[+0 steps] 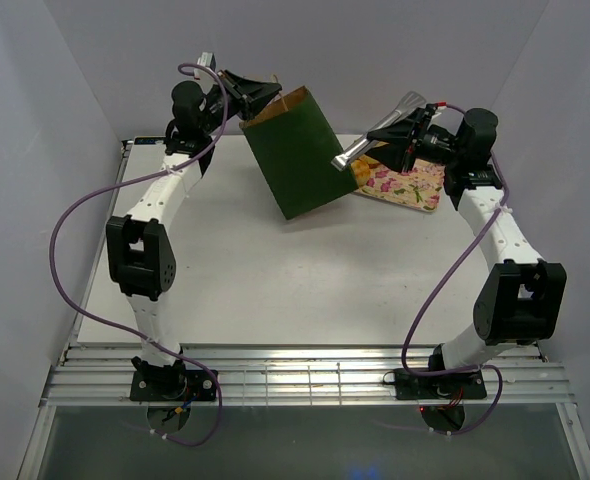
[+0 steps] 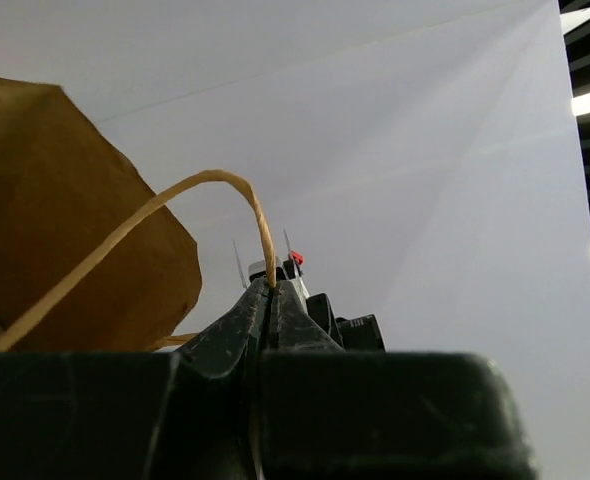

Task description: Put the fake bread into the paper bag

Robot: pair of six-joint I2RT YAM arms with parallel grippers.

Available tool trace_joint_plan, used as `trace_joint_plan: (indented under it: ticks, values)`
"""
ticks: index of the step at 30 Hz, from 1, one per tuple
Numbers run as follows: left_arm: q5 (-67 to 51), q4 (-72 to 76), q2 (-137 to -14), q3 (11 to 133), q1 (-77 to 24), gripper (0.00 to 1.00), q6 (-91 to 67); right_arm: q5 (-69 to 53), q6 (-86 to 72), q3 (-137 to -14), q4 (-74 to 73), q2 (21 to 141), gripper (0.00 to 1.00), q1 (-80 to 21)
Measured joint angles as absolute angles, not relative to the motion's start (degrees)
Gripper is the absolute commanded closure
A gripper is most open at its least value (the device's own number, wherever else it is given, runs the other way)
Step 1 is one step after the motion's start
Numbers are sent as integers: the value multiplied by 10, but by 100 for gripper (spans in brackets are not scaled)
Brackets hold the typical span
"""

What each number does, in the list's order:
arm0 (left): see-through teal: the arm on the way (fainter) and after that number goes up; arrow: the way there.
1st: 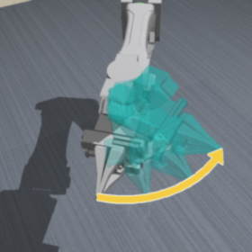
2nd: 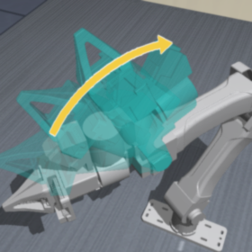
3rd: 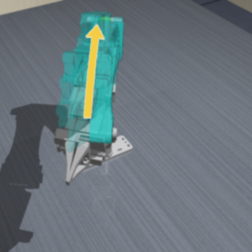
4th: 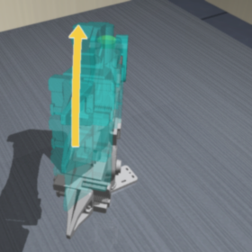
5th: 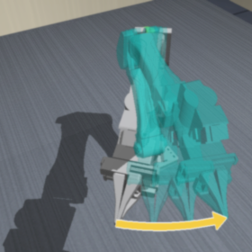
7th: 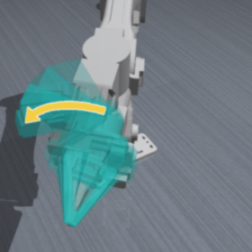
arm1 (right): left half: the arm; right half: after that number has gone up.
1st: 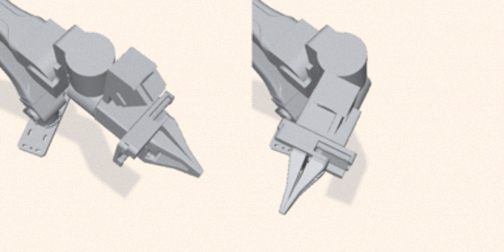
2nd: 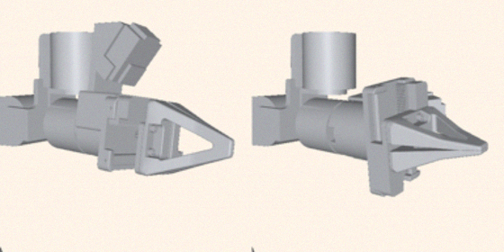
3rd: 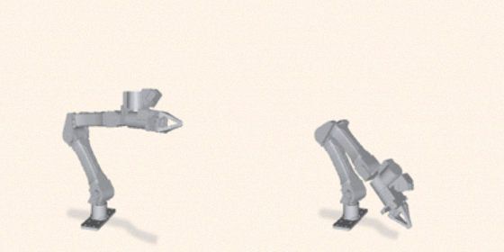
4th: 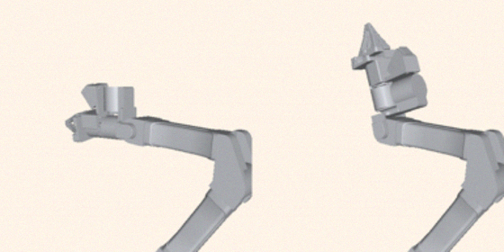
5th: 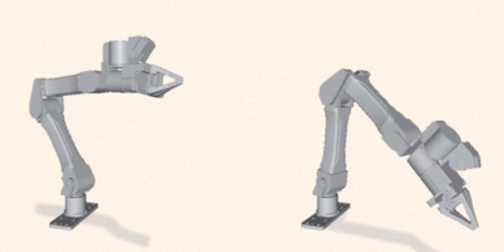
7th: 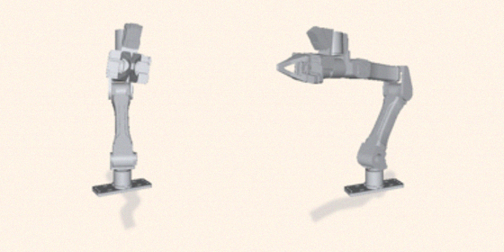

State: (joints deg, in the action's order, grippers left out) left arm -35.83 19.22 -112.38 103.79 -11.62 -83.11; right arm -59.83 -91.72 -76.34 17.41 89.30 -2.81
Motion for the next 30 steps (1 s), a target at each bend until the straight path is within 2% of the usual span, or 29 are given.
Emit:
trace_joint_plan:
  ticks: [8,16,22,25,30]
  values:
    - [-373,228,-1155,1036,-138,100,-848,-610,-888,-766,140,895,49,-28]
    - [-385,239,-1139,952,-152,100,-823,-617,-845,-760,106,895,50,-22]
    - [-388,234,-1116,936,-154,100,-808,-598,-779,-742,46,902,51,32]
    - [-388,234,-1106,933,-154,100,-806,-579,-726,-757,-12,930,52,60]
    - [-384,231,-1104,931,-154,100,-804,-509,-582,-867,-200,1030,52,77]
